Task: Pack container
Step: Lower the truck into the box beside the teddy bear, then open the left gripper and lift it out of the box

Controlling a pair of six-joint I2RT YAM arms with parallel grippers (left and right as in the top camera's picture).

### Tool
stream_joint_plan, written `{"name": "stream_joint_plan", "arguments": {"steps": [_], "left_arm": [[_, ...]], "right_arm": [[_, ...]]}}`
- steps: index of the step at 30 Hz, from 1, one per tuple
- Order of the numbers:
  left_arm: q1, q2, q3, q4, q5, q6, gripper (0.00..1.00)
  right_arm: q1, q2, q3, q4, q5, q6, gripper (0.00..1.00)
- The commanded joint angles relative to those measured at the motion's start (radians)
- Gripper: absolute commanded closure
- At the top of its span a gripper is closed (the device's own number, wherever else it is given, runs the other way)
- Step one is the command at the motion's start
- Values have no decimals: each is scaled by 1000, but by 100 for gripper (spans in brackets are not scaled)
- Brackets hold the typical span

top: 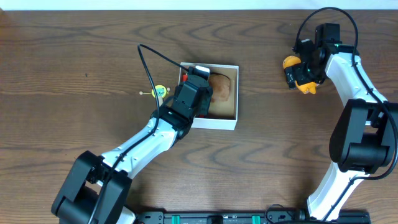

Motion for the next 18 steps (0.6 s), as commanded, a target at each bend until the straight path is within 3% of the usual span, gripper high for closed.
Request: {"name": "stream_joint_plan", "arguments": {"steps": [1, 5, 8, 14, 18], "left_arm": [[2, -42, 33, 1, -12, 6, 51], [-1, -54, 55, -34, -2, 5, 52], [-2, -54, 55, -68, 126, 5, 53], [-3, -54, 55, -76, 229, 4, 94], [-13, -53, 55, -113, 229, -3, 94]], "right_arm": [[8, 7, 3, -1, -7, -2, 1], [8, 7, 3, -1, -7, -2, 1], [8, 7, 3, -1, -7, -2, 1], [8, 7, 3, -1, -7, -2, 1], [8, 7, 3, -1, -7, -2, 1]]}}
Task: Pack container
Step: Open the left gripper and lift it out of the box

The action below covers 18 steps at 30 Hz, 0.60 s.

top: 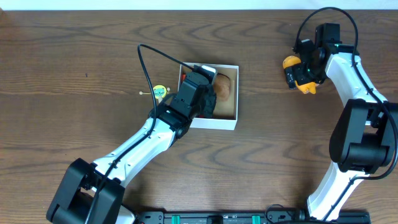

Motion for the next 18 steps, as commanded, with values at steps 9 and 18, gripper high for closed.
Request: {"name": "stream_joint_plan", "arguments": {"steps": [9, 18], "left_arm": [[-26, 25, 18, -20, 31, -2, 94], [-26, 116, 18, 10, 30, 11, 94]], "right_arm": [[8, 7, 3, -1, -8, -2, 1], [8, 7, 3, -1, -8, -2, 1]]}}
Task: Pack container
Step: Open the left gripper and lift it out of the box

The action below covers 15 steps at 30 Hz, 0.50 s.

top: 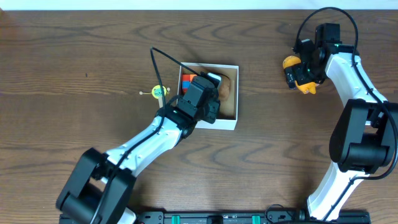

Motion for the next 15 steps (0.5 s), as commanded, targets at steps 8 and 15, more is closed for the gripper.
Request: {"name": "stream_joint_plan", "arguments": {"steps": [8, 15], "left_arm": [[-1, 43, 18, 18, -102, 32, 94], [-1, 43, 19, 7, -114, 32, 94]], "right_arm": [[8, 7, 3, -1, -7, -2, 1], [8, 7, 3, -1, -7, -2, 1]]}}
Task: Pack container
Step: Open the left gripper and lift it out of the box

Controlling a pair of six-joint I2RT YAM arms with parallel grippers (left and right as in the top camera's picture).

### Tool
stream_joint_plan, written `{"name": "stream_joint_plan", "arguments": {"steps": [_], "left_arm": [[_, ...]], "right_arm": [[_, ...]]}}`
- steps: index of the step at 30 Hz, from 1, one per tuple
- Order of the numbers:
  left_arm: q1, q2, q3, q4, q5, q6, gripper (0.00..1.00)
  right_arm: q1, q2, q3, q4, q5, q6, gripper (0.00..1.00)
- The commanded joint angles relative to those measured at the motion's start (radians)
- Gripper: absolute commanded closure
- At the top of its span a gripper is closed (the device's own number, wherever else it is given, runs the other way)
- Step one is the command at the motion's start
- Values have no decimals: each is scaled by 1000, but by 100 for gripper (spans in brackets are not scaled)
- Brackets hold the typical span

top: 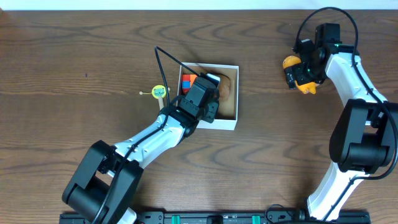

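A white open box sits mid-table. In its right half lies a brown rounded lump. A red, blue and orange item shows in its far left corner. My left gripper hangs over the middle of the box, fingers hidden under the wrist, with a white bit at its tip. My right gripper is at the far right of the table, well away from the box, with its orange fingers spread apart.
A small yellow-green trinket with a thin stem lies on the wood just left of the box. The left arm's black cable arches over the box's left edge.
The left arm's forearm has swung a little to the right. The gripper stays over the middle of the box. The right arm has not moved.
My left gripper first hung over the box's far left corner, covering it. It then stood further toward the box's middle, and the red, blue and orange item showed in that corner. It remains over the middle now. The right arm stayed still throughout.
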Motion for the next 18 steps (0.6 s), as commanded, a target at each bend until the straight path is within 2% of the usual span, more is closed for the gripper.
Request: {"name": "stream_joint_plan", "arguments": {"steps": [1, 7, 18], "left_arm": [[-1, 5, 19, -4, -45, 12, 94], [-1, -22, 19, -5, -112, 12, 94], [-1, -69, 19, -24, -116, 12, 94]], "right_arm": [[8, 7, 3, -1, -8, -2, 1], [8, 7, 3, -1, -8, -2, 1], [8, 7, 3, -1, -8, -2, 1]]}}
